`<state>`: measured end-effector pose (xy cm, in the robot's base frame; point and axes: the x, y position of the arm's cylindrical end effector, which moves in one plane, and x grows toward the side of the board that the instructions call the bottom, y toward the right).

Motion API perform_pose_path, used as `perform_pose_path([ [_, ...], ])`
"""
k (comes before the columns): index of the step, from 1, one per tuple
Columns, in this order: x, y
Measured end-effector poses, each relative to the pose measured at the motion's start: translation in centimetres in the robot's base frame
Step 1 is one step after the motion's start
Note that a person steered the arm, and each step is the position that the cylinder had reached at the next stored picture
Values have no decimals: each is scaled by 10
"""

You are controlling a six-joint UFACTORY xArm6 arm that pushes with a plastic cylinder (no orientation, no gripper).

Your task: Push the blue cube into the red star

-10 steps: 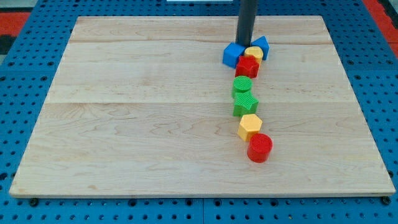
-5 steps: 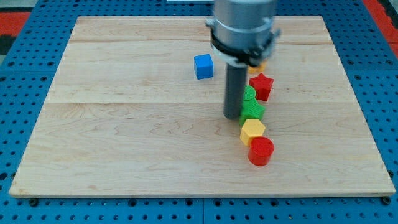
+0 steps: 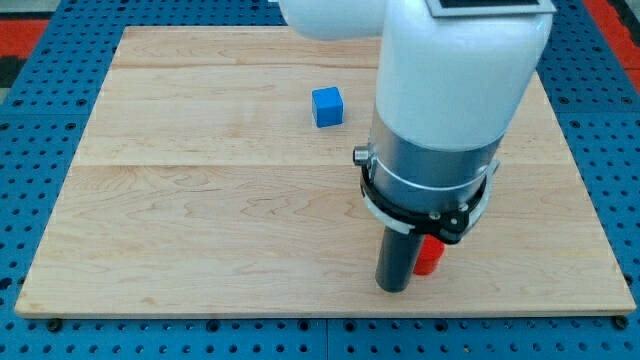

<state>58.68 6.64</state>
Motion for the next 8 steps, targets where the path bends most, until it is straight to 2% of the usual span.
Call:
perform_pose_path([
  [1,-14,36],
  [2,-36,110],
  [3,-20,120],
  [4,19,96],
  [5,29,-33],
  [6,-29,-136],
  [7,-159,-144],
  [8,-250,-146],
])
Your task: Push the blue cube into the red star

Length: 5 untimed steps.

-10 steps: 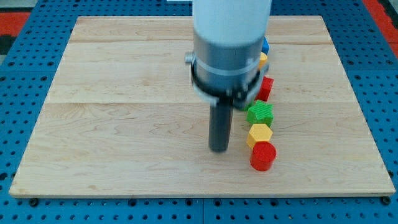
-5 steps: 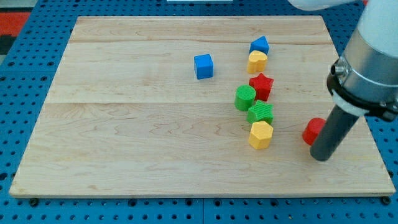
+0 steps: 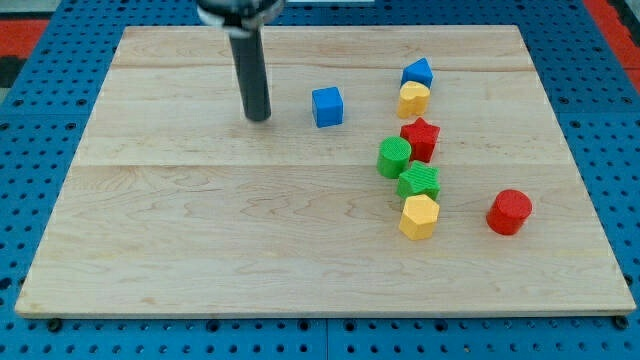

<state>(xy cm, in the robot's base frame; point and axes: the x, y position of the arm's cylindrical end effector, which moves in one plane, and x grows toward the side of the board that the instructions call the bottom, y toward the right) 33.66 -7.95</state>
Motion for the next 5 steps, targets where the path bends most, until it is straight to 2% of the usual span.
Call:
perform_pose_path([
  [1,-9,47],
  [3,70,122],
  [4,55,127],
  [5,5,119],
])
